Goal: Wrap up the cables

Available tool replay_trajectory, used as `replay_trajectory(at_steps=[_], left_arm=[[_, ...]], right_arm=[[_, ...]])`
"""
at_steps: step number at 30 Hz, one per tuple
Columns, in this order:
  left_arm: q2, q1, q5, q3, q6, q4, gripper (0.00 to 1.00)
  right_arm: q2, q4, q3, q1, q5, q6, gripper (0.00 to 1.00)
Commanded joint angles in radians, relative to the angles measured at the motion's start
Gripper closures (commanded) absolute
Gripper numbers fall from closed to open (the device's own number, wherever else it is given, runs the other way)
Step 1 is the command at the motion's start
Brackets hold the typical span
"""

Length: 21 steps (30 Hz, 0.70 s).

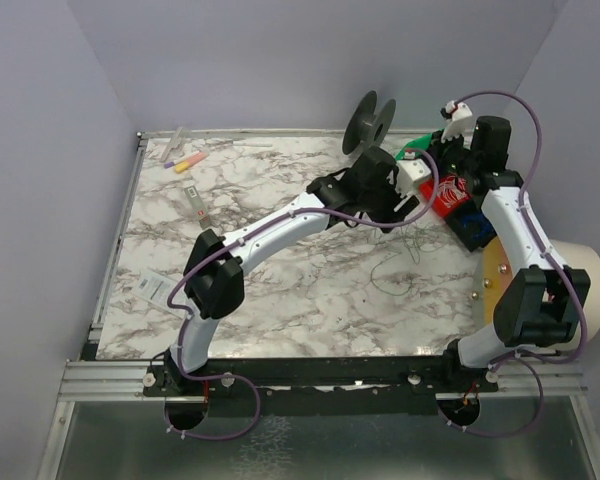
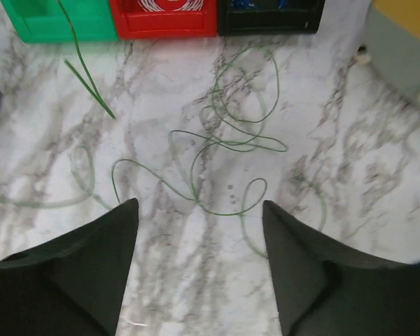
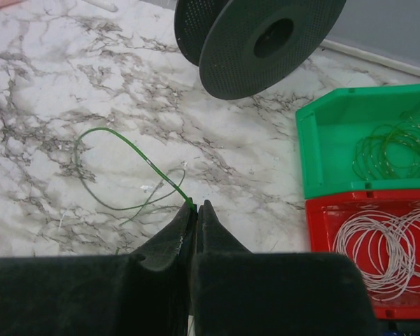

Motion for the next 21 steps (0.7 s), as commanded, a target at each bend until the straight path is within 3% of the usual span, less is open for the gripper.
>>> replay_trajectory(at_steps=[1,3,6,21], left_arm=[[-0.100,-0.004,0.017,0.052,0.012,-0.048,0.14],[-0.109,-0.003,-0.025,0.084,0.016,-0.064,0.06],[-0.116,-0.001,-0.118,0.123,0.013,-0.071,0.01],[-0.058,0.027,-0.119,0.135,-0.018,-0.048,0.06]], right_arm=[[-0.017,-0.120,0.103,-0.005,0.054,0.006,1.00],[-0.005,-0.183,0.141,-0.007,0.031,0.024,1.00],[0.009,-0.262,0.173,-0.015,-0.032,0.068,1.00],[-0.013,-0.394,0.195,-0.017,-0.218,0.103,0.99]])
